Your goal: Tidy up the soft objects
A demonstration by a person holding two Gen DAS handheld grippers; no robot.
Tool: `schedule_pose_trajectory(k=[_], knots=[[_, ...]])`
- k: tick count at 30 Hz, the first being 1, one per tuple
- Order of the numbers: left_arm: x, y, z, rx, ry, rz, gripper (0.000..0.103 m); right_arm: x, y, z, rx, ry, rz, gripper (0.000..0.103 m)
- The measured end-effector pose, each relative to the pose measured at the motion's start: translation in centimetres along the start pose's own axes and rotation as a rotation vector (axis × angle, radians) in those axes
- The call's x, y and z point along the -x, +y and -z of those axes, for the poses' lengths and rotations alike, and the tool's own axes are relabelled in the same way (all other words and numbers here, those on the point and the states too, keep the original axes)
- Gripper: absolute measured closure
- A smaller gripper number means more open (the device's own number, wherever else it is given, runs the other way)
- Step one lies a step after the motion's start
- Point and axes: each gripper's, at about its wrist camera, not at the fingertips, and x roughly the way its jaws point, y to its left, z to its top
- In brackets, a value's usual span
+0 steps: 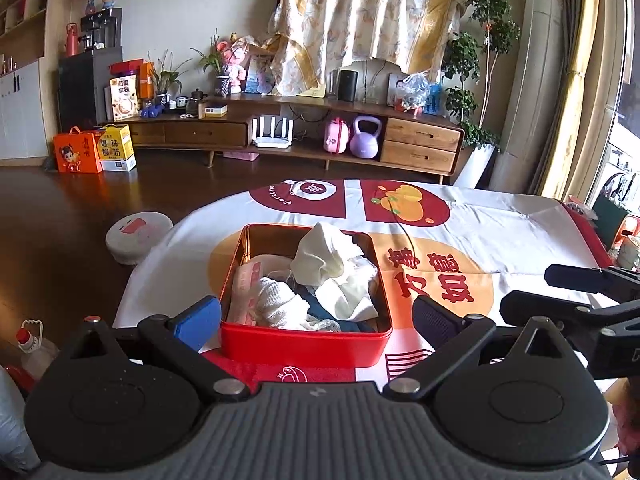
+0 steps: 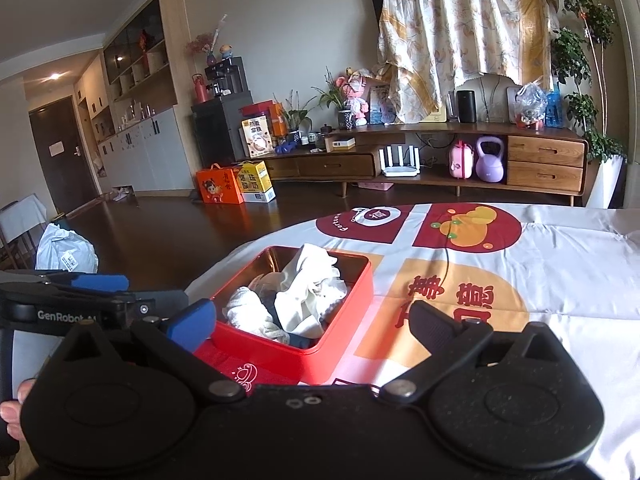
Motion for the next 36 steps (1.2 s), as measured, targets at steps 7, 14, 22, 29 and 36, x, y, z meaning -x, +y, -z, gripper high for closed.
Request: schedule_pose_trajectory(k=[7,14,22,29,36], knots=[[0.4,-0.1,0.2,0.004,-0.007,0.009,0.001,0.1,-0.2,0.0,-0.005,-0.003,0.010,0.000],[0.9,-0.3,0.1,-0.003,-0.021,0.019,0.001,0.2,-0.2,-0.2,-0.007,0.001,0.010,0.000],[1.3,-0.6,0.1,-0.016,-0.039,0.035,0.001,0.2,-0.2,-0.3,-0.012,0.000,0.005,0.000],[1.4,-0.8,0.1,-0.014,-0.035,0.036,0.001,0.3,-0.1,-0.4,-0.011,0.004,0.005,0.000],[1.3,-0.8,0.1,-0.013,-0.028,0.027,0.001,0.4,0.0,-0.5,-0.009,0.005,0.005,0.000]])
